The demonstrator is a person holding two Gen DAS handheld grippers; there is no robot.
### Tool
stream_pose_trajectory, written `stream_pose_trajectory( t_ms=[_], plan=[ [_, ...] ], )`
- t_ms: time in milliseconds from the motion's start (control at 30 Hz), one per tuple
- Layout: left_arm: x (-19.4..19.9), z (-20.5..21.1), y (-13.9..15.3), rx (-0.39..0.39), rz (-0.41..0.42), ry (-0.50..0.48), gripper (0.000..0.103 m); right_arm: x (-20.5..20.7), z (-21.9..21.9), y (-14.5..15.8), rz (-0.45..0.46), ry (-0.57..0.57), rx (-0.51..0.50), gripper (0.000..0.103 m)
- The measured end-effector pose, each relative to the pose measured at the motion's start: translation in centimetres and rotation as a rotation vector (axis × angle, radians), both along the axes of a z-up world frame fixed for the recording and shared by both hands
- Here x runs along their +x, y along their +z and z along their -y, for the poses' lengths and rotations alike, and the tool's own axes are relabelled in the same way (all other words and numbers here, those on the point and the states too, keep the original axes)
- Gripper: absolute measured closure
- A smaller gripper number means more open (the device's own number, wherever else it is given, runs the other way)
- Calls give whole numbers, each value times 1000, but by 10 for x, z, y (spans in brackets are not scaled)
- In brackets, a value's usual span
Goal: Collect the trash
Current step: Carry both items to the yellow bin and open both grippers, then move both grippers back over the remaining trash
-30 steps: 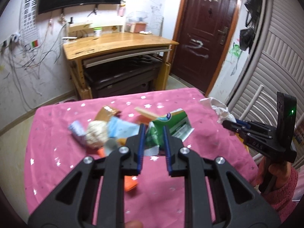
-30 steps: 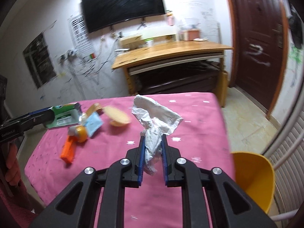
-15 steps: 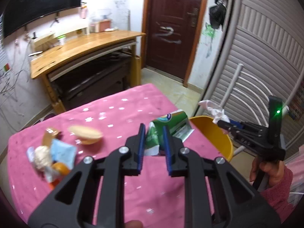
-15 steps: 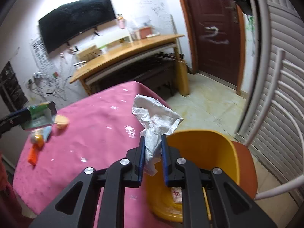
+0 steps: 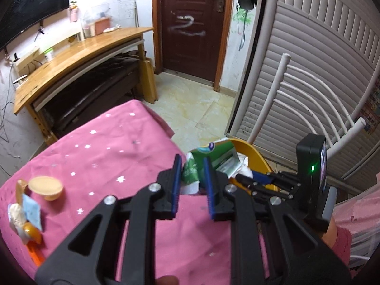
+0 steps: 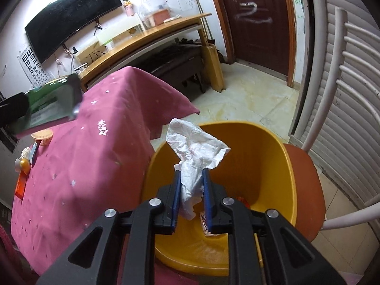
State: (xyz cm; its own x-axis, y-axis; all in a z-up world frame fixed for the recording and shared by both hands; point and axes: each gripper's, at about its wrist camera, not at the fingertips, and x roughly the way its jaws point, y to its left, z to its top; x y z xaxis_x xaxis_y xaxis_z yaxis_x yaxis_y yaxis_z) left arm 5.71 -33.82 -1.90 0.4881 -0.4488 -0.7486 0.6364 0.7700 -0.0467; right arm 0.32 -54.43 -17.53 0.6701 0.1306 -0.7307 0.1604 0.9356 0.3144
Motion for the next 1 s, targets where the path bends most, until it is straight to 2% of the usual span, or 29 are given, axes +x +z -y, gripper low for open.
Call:
stream_pose_trajectory(
  t_ms=[133,233,267,300,333,400,433,700,1000],
  plan=[
    [2,19,-10,23,-15,0,86,-1,6,1,0,-21,15,83],
    [4,23,-14,32,-25,4,85,-2,11,4,6,-41,20,62],
    [5,24,-15,35,-31,7,84,-3,13,5,10,-49,23,49],
    [6,26,-16,35,-36,11,73,-4,14,6,16,-54,28,41],
    [6,27,-16,31,-42,13,59,-4,14,7,21,-57,29,40],
    [6,28,-15,22,-43,12,44,-5,17,9,27,-61,28,39],
    [5,27,-14,18,-40,12,41,-5,16,9,30,-67,29,39],
    [3,9,-8,-11,-49,39,36,-9,13,12,56,-55,35,39],
    [10,-56,8,-70,-46,127,33,-6,-10,27,94,6,18,35]
  ],
)
